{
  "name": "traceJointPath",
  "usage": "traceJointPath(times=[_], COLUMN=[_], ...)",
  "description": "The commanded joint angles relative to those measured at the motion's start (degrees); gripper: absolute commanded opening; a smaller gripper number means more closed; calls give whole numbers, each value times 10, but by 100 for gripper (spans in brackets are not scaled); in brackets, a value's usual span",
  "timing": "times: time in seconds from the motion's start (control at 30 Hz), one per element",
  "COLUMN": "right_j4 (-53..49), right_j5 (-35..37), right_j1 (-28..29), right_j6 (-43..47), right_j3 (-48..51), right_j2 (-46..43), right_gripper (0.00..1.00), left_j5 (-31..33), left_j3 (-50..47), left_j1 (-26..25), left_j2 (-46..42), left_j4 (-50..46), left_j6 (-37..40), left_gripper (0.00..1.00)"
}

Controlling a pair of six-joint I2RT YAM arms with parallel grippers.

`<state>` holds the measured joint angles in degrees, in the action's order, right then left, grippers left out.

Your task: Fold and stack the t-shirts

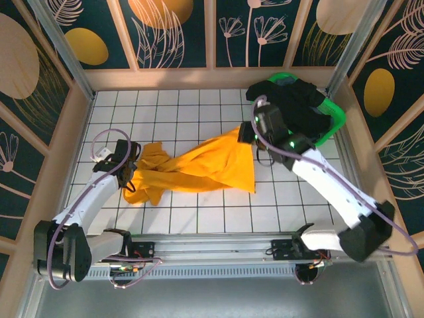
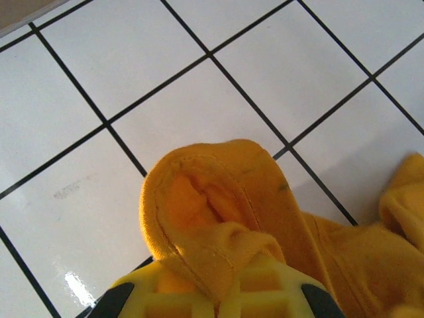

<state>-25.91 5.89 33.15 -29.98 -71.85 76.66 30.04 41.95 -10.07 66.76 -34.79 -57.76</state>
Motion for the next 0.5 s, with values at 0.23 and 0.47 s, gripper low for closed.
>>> traceJointPath(times=[0.23,0.47], right_j4=[-6,-109], right_j5=[-26,-52], right_j1=[-135,-146], right_j6=[-43,-47], right_j3=[-338,-418], right_j2=[363,449], right_gripper=[0,49], left_j5=[30,12], left_j3=[14,9], left_j1=[4,4], left_j2=[-6,-9], left_j4=[-18,-19], left_j6=[-11,-13], left_gripper=[0,0])
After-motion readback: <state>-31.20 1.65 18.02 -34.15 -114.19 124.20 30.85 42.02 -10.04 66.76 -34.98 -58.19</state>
